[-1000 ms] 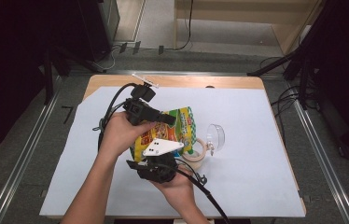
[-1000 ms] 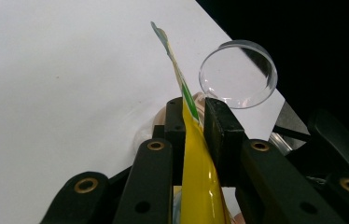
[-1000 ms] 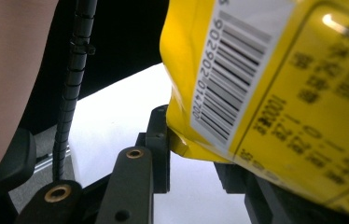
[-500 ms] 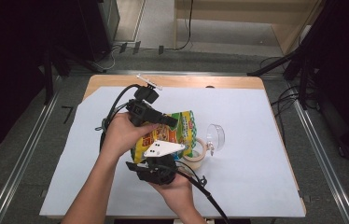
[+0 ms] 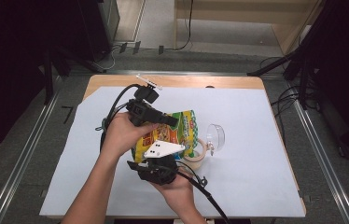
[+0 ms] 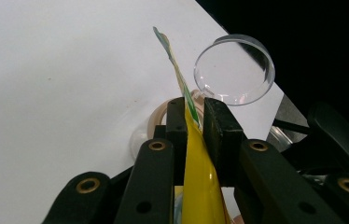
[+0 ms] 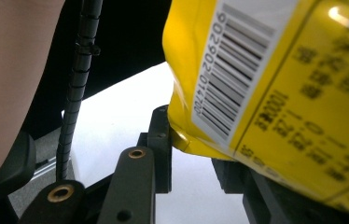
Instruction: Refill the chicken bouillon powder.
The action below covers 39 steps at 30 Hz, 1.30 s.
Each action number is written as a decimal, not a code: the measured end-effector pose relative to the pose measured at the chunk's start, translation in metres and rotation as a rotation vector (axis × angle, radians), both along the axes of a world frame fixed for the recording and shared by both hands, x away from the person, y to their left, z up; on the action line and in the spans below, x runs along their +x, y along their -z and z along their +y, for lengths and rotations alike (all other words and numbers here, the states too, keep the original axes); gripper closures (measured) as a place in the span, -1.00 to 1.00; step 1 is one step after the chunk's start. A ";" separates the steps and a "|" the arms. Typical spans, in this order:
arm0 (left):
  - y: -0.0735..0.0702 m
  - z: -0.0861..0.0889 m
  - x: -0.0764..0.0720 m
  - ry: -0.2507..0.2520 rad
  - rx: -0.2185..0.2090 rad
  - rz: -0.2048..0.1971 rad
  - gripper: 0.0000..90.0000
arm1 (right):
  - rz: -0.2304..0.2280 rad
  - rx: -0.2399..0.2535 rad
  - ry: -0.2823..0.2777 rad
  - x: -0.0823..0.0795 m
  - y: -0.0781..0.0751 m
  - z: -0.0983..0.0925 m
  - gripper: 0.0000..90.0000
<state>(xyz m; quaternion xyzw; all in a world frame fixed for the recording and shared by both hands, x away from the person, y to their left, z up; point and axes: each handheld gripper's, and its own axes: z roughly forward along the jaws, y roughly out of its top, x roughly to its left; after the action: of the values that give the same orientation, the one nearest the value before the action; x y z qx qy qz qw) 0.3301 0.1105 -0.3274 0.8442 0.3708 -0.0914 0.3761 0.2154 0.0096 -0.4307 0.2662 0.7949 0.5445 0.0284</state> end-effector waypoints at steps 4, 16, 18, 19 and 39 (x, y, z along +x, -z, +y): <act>-0.001 0.001 0.001 0.001 -0.007 -0.003 0.79 | 0.004 0.006 0.002 0.000 0.000 0.000 0.62; -0.003 -0.006 -0.002 0.008 0.005 -0.044 0.79 | 0.022 0.023 0.025 0.002 0.002 -0.001 0.63; -0.003 -0.007 -0.003 0.007 0.006 -0.048 0.79 | 0.022 0.024 0.032 0.003 0.003 -0.003 0.64; -0.003 -0.008 -0.003 0.005 0.012 -0.048 0.79 | 0.027 0.028 0.030 0.004 0.003 -0.003 0.64; -0.008 -0.008 0.003 0.003 0.001 -0.039 0.77 | 0.030 0.035 0.039 0.005 -0.003 -0.001 0.64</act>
<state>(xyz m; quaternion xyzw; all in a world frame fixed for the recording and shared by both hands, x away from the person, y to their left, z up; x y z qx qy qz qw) 0.3330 0.1022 -0.3197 0.8466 0.3622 -0.0752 0.3826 0.2206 0.0082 -0.4275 0.2900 0.7803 0.5536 0.0225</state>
